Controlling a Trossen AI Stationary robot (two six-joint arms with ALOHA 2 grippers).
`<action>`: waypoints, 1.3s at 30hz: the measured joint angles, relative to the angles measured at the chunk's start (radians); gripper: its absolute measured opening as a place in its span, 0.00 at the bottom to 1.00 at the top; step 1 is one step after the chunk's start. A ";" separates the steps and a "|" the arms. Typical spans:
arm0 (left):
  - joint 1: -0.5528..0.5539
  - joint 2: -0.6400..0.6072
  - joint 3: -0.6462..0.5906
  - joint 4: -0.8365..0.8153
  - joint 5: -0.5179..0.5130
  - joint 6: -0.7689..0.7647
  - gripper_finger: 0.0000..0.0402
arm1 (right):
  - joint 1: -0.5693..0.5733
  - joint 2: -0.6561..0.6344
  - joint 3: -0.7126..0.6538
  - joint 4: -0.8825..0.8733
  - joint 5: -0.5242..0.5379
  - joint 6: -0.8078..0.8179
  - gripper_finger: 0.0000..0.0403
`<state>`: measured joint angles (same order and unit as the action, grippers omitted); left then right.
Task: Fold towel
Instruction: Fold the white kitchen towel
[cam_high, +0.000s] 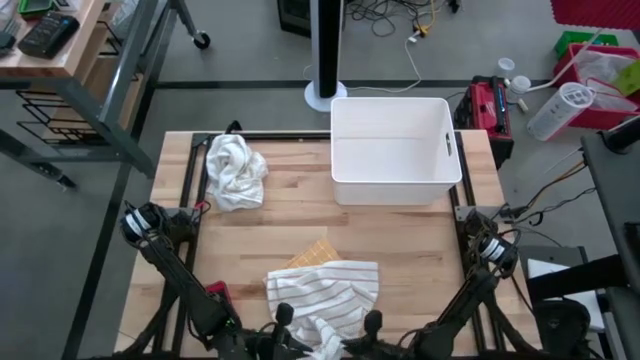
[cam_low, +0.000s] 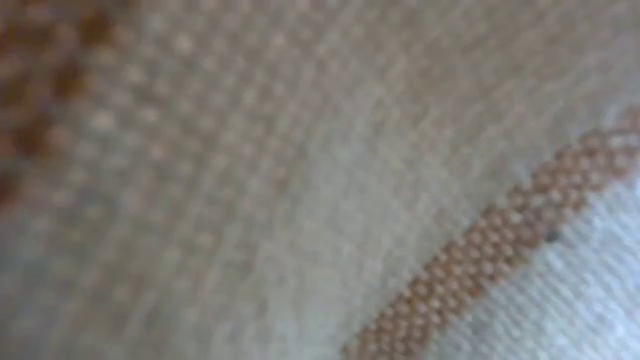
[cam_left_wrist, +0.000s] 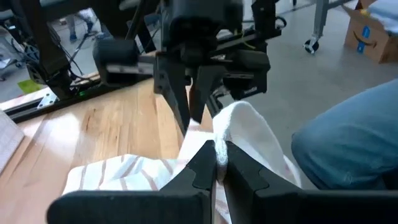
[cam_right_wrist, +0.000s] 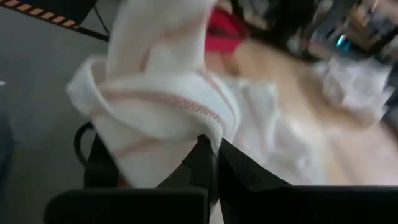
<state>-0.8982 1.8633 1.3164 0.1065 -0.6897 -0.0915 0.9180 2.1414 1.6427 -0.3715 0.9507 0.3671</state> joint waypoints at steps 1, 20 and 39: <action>0.000 0.000 -0.006 0.015 0.002 0.004 0.02 | 0.000 0.000 0.018 0.001 0.012 -0.049 0.01; 0.032 0.000 -0.023 0.149 0.045 0.004 0.26 | -0.065 0.086 0.310 0.014 -0.137 -0.506 0.00; 0.066 0.055 -0.026 0.159 0.182 -0.048 0.44 | -0.059 0.204 0.517 -0.043 0.021 -0.465 0.24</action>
<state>-0.8324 1.9179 1.2903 0.2655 -0.5079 -0.1398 0.8589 2.3453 2.1595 -0.4144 0.9719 -0.0981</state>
